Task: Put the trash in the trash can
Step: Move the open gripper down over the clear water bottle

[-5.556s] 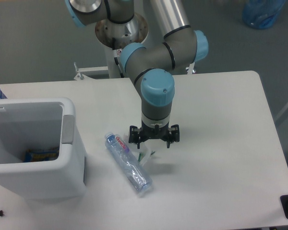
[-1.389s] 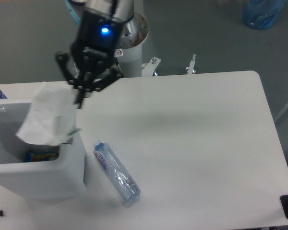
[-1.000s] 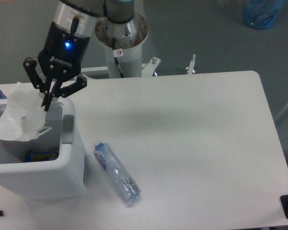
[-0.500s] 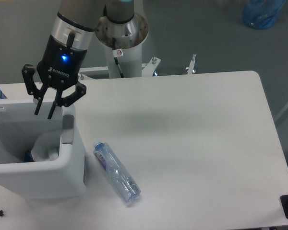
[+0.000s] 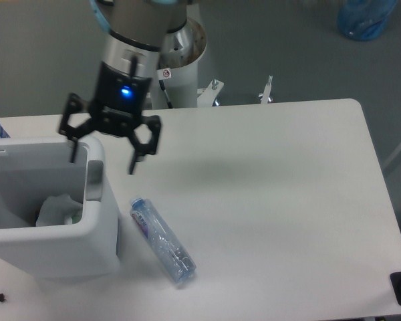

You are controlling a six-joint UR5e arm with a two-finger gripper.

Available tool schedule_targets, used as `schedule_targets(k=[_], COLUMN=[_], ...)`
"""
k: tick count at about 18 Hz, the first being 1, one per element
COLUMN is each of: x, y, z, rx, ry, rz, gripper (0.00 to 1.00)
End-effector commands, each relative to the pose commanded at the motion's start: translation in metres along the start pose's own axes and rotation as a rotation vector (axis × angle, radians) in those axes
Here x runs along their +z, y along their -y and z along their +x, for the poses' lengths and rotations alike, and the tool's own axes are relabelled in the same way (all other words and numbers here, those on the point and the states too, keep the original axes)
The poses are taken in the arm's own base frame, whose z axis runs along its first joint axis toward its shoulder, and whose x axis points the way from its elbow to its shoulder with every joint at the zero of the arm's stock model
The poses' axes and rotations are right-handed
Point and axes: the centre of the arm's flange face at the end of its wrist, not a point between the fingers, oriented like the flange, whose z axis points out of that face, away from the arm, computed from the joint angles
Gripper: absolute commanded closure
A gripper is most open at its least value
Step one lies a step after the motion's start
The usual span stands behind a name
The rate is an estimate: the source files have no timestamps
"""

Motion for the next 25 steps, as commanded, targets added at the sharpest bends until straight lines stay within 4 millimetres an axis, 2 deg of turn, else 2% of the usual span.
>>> schedule_targets(k=[2, 4, 5, 12, 15, 18, 20, 25], x=[0.009, 0.026, 0.042, 0.104, 0.123, 0.153, 0.174, 0.207], y=[0.006, 0.009, 0.01, 0.007, 0.003, -0.004, -0.005, -0.004], z=[-0.019, -0.038, -0.047, -0.089, -0.101, -0.116, -0.113, -0.114], rx=[-0.027, -0.058, -0.074, -0.16, -0.197, -0.211, -0.199, -0.209], ry=[0.012, 0.016, 0.017, 0.093, 0.126, 0.155, 0.17, 0.208], rz=[-0.009, -0.034, -0.055, -0.152, -0.183, -0.231, -0.254, -0.253], gripper=[0.0, 0.0, 0.0, 0.0, 0.0, 0.0, 0.0, 0.0])
